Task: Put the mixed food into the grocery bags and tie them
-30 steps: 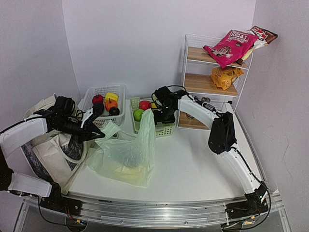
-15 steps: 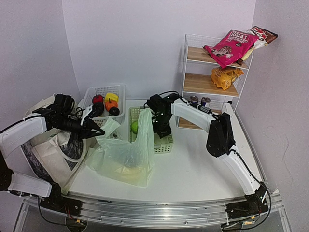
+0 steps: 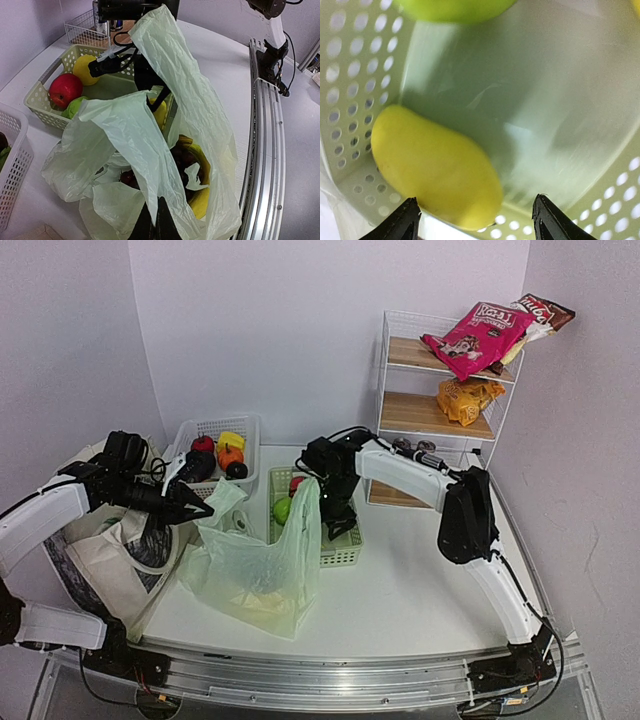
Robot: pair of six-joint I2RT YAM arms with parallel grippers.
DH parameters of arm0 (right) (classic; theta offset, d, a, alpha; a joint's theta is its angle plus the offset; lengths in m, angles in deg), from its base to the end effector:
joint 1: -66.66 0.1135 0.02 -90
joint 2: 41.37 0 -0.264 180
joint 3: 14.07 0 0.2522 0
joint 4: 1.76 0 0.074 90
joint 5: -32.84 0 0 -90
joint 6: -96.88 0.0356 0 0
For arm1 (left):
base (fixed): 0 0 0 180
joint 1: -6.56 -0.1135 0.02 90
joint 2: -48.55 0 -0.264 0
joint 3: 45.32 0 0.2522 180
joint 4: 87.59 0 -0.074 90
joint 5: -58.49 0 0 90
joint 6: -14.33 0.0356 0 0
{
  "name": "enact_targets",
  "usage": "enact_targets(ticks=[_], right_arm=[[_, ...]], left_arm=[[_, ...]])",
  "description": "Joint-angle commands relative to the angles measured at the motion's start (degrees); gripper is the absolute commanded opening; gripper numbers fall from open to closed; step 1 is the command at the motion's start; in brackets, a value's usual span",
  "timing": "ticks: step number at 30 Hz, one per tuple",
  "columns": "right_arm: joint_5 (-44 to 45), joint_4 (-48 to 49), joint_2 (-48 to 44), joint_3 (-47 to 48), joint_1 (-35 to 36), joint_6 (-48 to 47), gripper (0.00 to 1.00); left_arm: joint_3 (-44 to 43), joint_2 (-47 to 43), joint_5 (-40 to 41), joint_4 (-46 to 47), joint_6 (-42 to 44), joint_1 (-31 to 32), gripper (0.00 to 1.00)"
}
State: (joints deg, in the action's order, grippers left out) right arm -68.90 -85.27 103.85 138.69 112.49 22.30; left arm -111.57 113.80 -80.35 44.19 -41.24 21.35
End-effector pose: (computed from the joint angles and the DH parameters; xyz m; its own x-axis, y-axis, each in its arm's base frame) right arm 0.3524 0.3732 0.1916 -0.8475 -0.4988 -0.1812 -0.5304 0.8086 0.2548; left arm 0.2134 -0.0841 0.2861 -0.2108 0.4405 -0.8726 0.9476 0.3113 -0.0718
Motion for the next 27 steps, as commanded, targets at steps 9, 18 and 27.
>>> enact_targets(ticks=[9,18,27], right_arm=[[1.3,-2.5,4.7,-3.7,2.1,1.1,0.72],[8.3,-2.2,1.9,-0.7,1.4,-1.4,0.22],[17.1,4.0,-10.8,-0.2,1.0,-5.9,0.07]], left_arm=[[-0.6,-1.9,-0.3,0.8,-1.2,-0.3,0.0],[-0.7,-2.5,-0.1,2.0,-2.9,-0.3,0.0],[-2.9,-3.8,-1.1,4.5,-9.1,-0.3,0.0]])
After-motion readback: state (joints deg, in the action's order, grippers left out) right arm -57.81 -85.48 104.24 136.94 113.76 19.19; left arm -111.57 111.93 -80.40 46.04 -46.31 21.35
